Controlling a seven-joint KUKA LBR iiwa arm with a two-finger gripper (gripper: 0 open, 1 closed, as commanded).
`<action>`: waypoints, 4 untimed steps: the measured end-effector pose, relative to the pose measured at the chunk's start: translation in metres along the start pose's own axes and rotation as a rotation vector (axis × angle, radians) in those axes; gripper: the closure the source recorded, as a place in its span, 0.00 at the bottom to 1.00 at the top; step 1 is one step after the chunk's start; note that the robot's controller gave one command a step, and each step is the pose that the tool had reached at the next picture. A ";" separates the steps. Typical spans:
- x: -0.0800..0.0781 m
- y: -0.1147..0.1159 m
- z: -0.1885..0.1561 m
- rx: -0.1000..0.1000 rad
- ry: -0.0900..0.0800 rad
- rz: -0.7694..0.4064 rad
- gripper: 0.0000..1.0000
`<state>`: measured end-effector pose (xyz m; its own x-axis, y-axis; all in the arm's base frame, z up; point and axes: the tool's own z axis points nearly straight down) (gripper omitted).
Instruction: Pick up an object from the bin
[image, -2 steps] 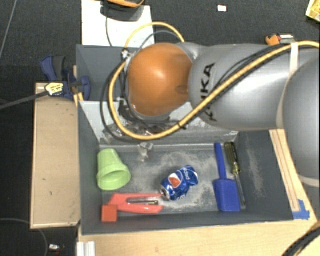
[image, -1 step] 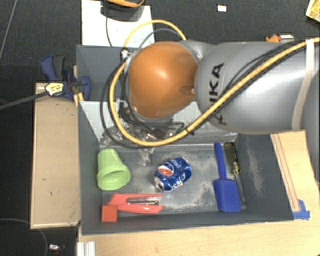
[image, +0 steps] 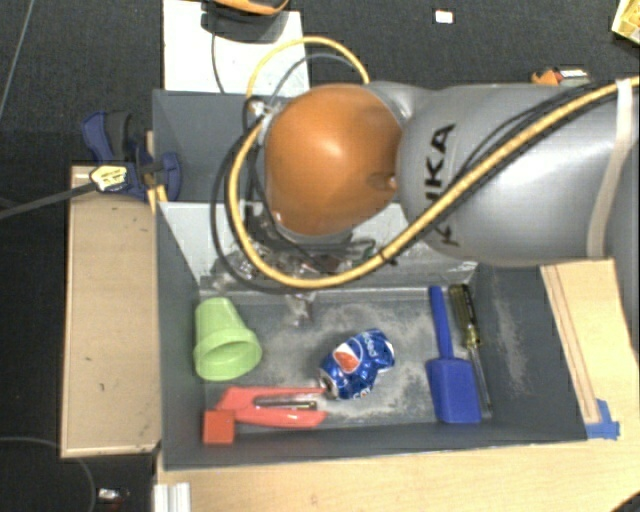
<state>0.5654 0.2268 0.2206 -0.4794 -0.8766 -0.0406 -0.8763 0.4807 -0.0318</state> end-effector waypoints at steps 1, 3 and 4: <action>0.001 0.010 -0.037 -0.008 0.008 -0.290 0.00; 0.103 -0.067 0.059 -0.012 0.008 -0.753 1.00; 0.088 -0.049 0.053 -0.011 0.007 -0.981 1.00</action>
Offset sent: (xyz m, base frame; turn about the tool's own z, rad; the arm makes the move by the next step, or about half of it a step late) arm 0.0122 -0.1220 -0.0610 -0.7585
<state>0.5685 0.1274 0.1656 0.4618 -0.8870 0.0050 -0.8862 -0.4617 -0.0391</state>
